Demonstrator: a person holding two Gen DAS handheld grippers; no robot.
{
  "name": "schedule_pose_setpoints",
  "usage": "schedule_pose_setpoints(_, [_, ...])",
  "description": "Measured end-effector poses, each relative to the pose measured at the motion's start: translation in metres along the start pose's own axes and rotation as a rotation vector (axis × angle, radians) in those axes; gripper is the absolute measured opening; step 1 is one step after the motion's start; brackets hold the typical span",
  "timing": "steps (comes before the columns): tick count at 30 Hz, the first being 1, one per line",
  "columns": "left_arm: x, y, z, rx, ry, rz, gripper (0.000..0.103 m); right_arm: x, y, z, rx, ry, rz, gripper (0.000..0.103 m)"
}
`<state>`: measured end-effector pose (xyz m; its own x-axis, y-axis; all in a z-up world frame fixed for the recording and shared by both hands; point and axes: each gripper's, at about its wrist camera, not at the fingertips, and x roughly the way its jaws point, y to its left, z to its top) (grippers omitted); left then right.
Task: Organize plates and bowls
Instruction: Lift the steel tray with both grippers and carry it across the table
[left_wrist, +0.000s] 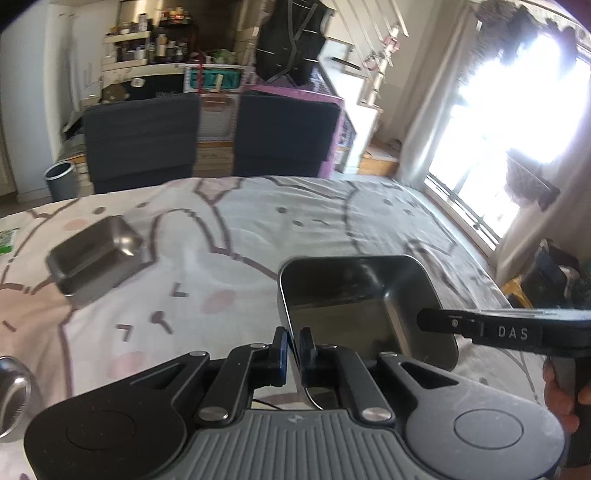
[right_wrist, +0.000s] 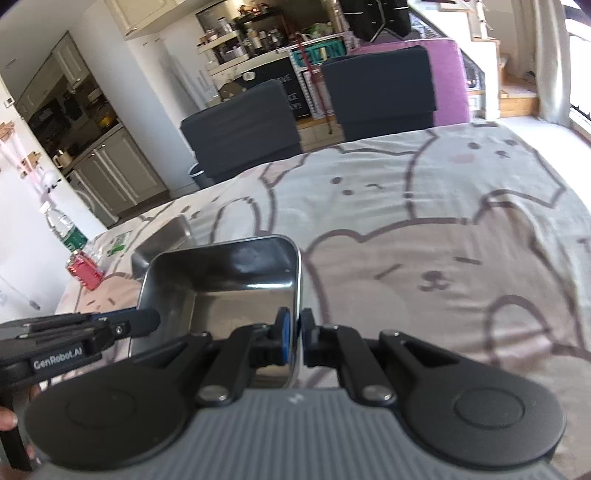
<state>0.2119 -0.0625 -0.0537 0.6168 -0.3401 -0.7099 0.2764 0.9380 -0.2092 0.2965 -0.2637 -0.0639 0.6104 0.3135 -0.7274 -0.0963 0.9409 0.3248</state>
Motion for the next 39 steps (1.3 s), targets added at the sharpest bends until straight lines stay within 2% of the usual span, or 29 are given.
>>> schedule_pose_setpoints(5, [0.012,-0.023,-0.008,0.021,0.019,-0.034,0.007,-0.011,-0.029,-0.007,0.021,0.015,-0.033,0.008])
schedule_pose_setpoints(20, [0.060,-0.087,-0.033,0.179,0.179,-0.090,0.010,-0.020,-0.093,-0.042,0.075,0.103,-0.128,0.008])
schedule_pose_setpoints(31, [0.088,-0.105,-0.048,0.209,0.311,-0.115,0.013,-0.011,-0.115,-0.053,0.068,0.182,-0.186,0.009])
schedule_pose_setpoints(39, [0.097,-0.107,-0.055,0.224,0.351,-0.110,0.013,0.001,-0.121,-0.055,0.050,0.234,-0.200,0.009])
